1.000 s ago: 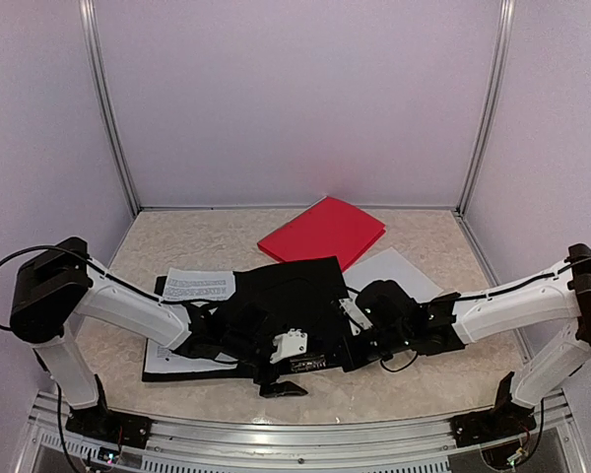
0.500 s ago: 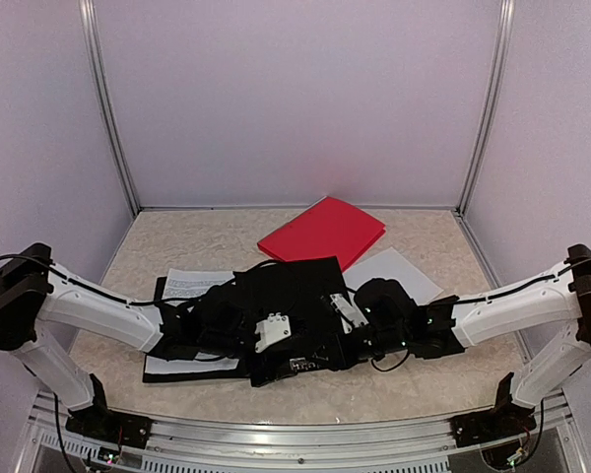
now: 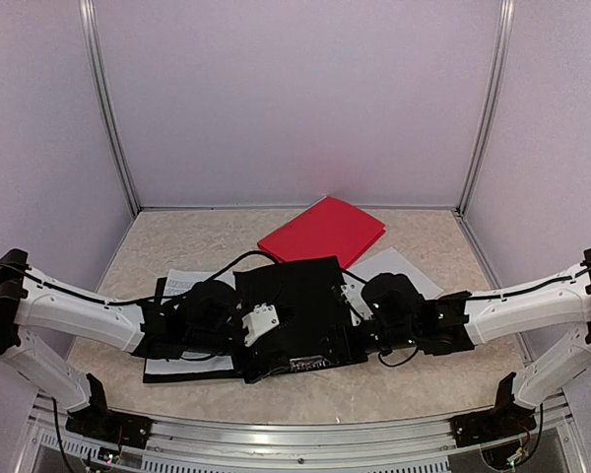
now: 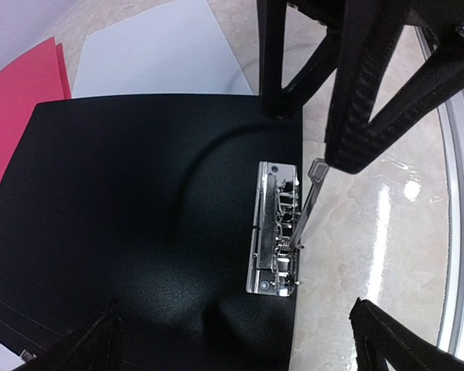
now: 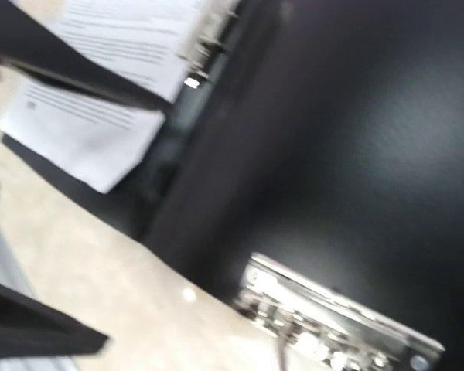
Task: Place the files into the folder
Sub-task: Open the spring clip on the folder at the center of the board.
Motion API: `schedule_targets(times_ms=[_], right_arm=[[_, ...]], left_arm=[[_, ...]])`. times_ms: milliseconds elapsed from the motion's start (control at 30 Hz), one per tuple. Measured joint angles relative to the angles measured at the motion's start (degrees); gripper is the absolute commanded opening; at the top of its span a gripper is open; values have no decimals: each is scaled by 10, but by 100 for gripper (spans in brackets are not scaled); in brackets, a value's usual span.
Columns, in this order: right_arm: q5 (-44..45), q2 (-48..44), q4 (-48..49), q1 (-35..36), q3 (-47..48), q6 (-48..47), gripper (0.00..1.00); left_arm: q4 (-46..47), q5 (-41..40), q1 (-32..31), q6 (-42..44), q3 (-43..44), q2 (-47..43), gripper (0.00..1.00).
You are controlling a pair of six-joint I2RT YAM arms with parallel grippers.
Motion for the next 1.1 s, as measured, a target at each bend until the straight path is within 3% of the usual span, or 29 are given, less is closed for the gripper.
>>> schedule_targets(times_ms=[433, 1100], right_arm=[[-4, 85, -29, 15, 8, 9, 45], [-12, 166, -59, 48, 129, -22, 44]], left_arm=[[-17, -113, 1, -28, 1, -13, 99], [-43, -177, 35, -64, -16, -66, 99]])
